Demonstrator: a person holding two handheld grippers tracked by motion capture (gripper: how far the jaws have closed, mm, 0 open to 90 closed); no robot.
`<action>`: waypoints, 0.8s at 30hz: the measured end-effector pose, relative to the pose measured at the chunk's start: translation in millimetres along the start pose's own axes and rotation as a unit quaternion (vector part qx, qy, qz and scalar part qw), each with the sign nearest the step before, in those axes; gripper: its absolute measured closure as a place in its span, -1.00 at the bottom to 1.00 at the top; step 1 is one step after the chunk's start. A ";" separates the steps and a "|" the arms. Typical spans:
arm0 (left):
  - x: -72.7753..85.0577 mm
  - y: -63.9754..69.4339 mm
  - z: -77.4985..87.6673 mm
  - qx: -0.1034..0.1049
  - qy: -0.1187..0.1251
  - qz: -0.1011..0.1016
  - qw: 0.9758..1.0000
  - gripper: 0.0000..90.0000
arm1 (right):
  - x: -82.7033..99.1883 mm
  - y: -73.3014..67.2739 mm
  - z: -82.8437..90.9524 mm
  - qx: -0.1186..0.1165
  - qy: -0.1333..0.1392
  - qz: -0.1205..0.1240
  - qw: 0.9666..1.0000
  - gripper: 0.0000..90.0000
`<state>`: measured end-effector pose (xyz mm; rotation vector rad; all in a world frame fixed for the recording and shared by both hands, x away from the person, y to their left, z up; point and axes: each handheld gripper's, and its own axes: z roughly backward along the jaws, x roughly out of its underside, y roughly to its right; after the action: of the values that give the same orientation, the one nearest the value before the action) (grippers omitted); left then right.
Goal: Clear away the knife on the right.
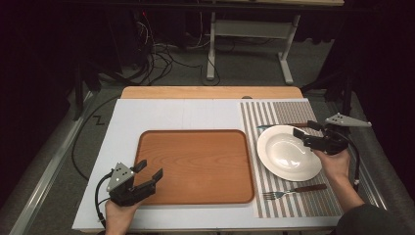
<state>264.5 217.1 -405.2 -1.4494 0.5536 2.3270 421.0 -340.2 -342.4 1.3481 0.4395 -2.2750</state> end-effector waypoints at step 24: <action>-0.1 -1.6 1.0 -0.002 0.002 0.005 1.000 -0.26 | -29.0 31.9 -47.7 0.035 -0.140 0.016 0.989 -0.30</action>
<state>264.5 218.9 -404.9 -1.4568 0.5584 2.3357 485.2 -337.5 -340.5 1.0357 0.2438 -2.4251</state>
